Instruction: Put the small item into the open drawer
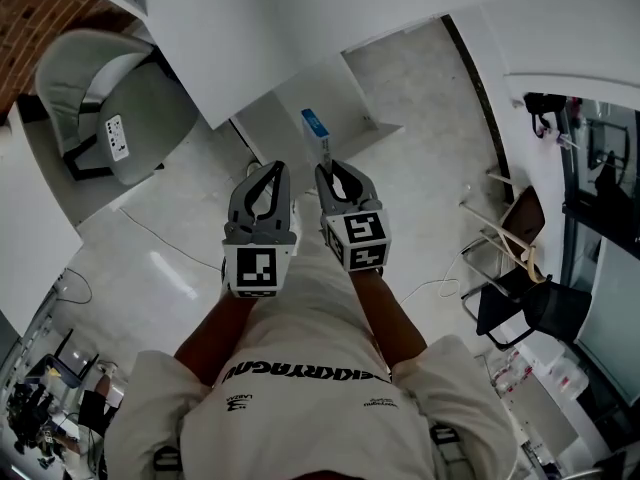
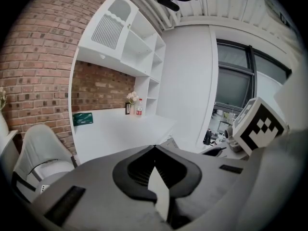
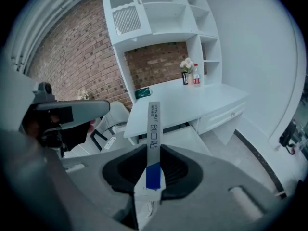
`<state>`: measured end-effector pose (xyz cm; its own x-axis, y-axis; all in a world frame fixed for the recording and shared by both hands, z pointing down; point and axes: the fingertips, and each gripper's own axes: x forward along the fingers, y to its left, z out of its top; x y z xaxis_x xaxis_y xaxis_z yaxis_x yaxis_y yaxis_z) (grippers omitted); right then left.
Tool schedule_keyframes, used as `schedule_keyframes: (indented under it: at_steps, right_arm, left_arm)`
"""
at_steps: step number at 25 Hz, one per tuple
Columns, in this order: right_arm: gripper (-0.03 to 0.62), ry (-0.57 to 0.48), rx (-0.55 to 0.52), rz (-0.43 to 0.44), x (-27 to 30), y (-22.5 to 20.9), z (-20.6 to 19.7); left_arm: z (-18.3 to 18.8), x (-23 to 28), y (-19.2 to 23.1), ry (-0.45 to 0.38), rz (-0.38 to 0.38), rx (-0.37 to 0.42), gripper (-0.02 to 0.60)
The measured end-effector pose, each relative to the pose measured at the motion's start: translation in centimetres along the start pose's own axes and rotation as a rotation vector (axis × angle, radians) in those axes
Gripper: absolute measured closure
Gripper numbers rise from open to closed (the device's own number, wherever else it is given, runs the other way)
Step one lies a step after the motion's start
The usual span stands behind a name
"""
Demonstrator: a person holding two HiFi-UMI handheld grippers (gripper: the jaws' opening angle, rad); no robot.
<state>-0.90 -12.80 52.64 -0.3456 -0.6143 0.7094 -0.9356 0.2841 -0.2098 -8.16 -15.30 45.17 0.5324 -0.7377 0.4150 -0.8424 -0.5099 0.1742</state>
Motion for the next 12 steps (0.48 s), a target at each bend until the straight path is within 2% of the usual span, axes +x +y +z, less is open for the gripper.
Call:
schedule_keyframes:
  at_steps: [12]
  right_arm:
    - [0.513,0.15,-0.137,0.039,6.2,-1.7,-3.4]
  left_arm:
    - [-3.1,2.7,1.5,0.037,0.026,-0.023,0.584]
